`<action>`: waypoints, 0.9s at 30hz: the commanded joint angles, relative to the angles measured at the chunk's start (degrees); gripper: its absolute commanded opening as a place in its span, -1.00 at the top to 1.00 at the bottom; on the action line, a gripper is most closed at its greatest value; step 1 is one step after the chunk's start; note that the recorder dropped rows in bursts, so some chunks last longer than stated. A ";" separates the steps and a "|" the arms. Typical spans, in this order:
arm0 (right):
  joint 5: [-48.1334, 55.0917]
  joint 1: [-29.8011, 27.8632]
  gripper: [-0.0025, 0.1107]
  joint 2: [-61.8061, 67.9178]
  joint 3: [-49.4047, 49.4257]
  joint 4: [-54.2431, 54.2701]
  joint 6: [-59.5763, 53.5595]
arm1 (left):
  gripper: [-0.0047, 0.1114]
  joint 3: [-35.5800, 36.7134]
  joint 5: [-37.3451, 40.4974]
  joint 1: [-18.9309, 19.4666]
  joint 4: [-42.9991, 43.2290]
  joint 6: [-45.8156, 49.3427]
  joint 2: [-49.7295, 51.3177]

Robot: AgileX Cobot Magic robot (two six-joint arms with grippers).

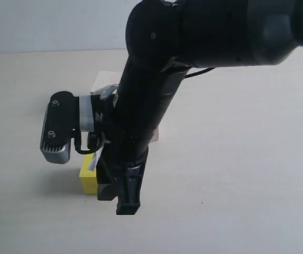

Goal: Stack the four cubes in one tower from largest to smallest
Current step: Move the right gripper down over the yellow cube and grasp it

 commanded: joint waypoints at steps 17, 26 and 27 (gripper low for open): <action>-18.03 0.05 -0.52 6.34 -0.49 -1.93 1.00 | 0.92 -0.27 1.97 -0.19 -0.52 1.03 0.22; -23.86 0.05 -0.52 10.16 -0.52 -5.30 1.00 | 0.92 -0.27 2.83 -0.19 -0.52 1.13 0.22; -24.21 0.05 -0.52 10.30 -0.52 -5.82 1.00 | 0.92 -0.27 2.83 -0.19 -0.52 1.13 0.22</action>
